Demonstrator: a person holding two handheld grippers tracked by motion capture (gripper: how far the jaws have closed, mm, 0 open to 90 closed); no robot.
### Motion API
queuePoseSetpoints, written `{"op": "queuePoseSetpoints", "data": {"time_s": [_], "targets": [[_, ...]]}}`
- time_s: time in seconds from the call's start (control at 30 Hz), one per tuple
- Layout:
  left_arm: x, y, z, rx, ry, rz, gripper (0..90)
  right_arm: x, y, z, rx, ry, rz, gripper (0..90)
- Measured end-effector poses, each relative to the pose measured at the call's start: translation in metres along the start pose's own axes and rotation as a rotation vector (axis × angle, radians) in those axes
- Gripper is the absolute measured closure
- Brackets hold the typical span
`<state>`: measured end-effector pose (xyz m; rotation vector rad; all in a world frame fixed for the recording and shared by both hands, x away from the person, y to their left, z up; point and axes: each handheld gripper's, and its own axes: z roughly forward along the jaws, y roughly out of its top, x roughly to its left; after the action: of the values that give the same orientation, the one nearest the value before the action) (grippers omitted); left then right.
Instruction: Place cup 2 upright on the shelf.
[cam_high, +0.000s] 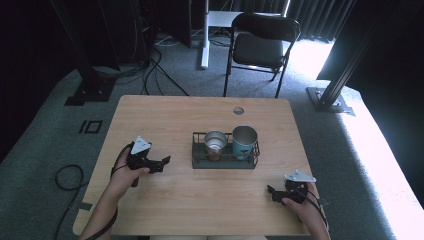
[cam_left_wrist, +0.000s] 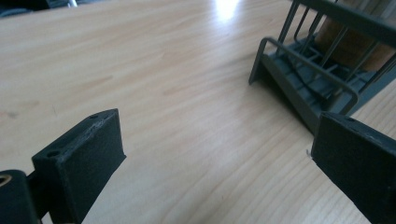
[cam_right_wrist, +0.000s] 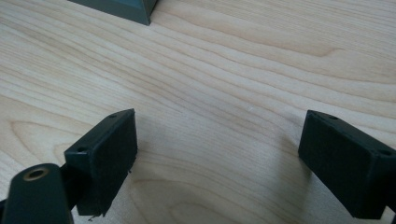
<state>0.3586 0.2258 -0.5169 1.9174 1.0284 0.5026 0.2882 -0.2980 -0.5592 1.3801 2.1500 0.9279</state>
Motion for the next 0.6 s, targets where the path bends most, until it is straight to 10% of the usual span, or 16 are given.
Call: {"op": "queuePoseSetpoints", "data": {"time_s": [0.6], "targets": [[0.008,-0.031,-0.012,0.057,0.086,-0.082,3.1,0.0,0.0,0.0,0.0,0.0,0.0,11.3]]}}
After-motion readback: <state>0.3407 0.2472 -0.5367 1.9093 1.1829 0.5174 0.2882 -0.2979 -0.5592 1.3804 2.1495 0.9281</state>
